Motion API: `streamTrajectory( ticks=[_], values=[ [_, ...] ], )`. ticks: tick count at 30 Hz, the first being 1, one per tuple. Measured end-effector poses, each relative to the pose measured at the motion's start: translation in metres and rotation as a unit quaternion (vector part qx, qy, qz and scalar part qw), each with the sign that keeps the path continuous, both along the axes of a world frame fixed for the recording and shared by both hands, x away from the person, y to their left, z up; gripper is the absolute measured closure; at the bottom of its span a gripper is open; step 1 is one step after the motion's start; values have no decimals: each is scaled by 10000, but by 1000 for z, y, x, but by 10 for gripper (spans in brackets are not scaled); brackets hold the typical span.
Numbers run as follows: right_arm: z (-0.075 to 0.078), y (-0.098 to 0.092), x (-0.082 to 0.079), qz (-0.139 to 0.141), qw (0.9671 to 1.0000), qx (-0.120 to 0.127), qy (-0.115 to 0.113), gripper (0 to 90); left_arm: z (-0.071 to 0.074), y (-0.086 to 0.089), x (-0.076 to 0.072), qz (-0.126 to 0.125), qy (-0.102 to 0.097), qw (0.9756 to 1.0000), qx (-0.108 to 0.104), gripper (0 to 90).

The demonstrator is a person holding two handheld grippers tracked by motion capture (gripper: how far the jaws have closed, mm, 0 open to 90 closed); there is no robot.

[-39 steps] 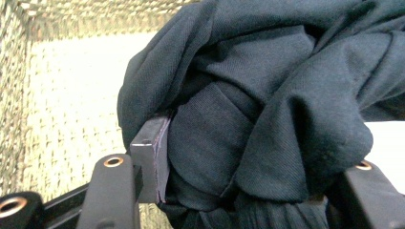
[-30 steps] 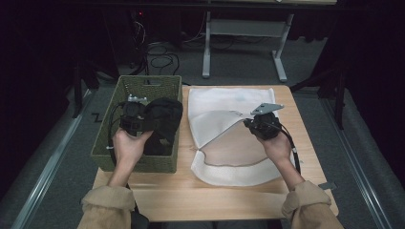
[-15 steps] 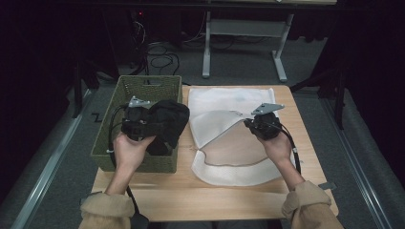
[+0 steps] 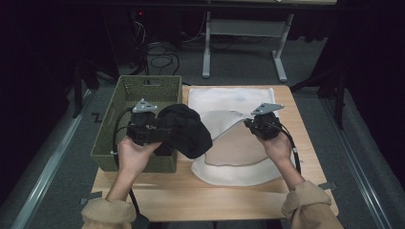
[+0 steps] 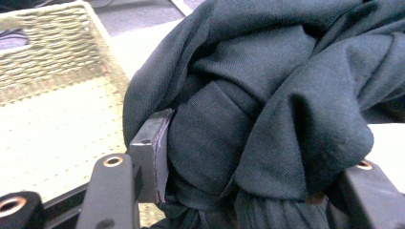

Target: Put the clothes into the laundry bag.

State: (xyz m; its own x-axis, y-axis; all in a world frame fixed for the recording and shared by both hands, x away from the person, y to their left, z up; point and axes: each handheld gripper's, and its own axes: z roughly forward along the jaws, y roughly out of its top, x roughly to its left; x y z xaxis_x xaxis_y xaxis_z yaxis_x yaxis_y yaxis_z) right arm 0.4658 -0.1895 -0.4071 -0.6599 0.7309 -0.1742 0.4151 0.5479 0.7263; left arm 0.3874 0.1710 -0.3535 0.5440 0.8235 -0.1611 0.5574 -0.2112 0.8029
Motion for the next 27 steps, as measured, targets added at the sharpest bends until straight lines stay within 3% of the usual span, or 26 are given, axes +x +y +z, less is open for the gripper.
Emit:
streamTrajectory(
  ticks=[6, 20, 27],
  values=[
    [0, -1, 0, 25, 10000, -1, -20, 877, 2, -9, -4, -196, -16, 9998, 53, 420],
    [0, 0, 3, 54, 10000, 3, -23, 877, 5, -27, -9, -583, -14, 9983, -61, 418],
    [-1, 0, 3, 34, 10000, 33, 1, 877, 8, -42, -20, -939, -68, 9955, -117, 417]
  ],
)
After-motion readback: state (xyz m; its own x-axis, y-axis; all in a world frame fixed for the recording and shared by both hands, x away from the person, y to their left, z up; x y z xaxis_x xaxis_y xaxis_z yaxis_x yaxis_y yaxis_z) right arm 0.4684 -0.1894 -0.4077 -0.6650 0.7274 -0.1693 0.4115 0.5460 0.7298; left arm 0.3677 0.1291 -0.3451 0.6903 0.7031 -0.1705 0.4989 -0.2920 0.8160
